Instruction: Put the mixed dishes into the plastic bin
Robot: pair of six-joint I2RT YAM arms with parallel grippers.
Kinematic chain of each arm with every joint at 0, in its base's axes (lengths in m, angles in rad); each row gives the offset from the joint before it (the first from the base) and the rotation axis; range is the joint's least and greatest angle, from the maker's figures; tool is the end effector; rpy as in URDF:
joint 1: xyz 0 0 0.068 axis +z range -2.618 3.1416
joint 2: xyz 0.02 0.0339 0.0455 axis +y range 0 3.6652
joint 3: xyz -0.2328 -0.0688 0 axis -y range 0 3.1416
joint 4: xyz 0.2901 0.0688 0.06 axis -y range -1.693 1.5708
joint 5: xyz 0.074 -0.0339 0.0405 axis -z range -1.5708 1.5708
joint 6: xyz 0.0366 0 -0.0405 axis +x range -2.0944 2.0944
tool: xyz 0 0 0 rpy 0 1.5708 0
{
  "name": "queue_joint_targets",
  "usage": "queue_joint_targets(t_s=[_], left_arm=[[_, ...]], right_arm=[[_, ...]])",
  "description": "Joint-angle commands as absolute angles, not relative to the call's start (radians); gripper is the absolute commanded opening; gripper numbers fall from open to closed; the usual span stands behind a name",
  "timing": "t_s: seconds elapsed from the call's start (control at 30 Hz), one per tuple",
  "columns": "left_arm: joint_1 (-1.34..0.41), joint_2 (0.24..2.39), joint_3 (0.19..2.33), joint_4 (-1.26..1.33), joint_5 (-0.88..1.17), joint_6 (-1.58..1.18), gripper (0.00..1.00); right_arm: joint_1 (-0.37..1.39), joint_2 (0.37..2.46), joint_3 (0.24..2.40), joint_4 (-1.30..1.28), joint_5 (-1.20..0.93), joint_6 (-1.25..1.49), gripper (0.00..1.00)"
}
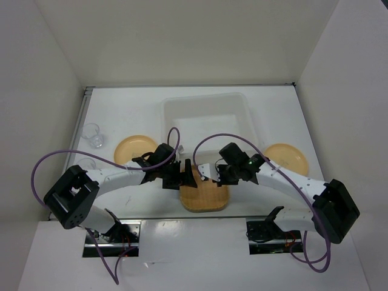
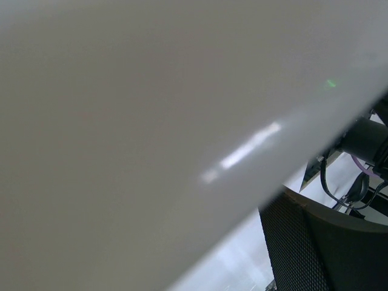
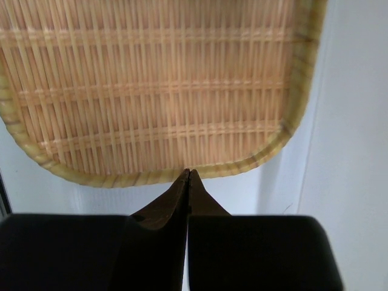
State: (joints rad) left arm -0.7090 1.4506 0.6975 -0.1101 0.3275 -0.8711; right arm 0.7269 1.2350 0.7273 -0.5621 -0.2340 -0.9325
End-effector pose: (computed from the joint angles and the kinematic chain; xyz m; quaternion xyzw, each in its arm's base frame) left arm 0.2317 -0.2143 0.1074 -0.0186 0.9270 -0.3505 0.1319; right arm 0.2025 0.1915 0.1486 -0.7294 0.6282 0.0872 0.2565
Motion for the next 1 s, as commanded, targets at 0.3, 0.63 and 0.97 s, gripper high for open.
queue_joint_targets(t_s=[0.3, 0.63, 0.97], left_arm=[[-0.719, 1.46, 0.675, -0.14, 0.373, -0.894, 1.0], [-0.719, 1.451, 0.675, -0.14, 0.373, -0.894, 1.0], [-0.719, 1.469, 0.693, -0.14, 0.391, -0.885, 1.0]], right_arm=[[0.736, 1.302, 0.67, -0.592, -0.169, -0.999, 0.0], [0.736, 1.344, 0.67, -0.581, -0.178, -1.009, 0.0], [0.736, 1.344, 0.681, -0.572, -0.196, -1.0, 0.0]])
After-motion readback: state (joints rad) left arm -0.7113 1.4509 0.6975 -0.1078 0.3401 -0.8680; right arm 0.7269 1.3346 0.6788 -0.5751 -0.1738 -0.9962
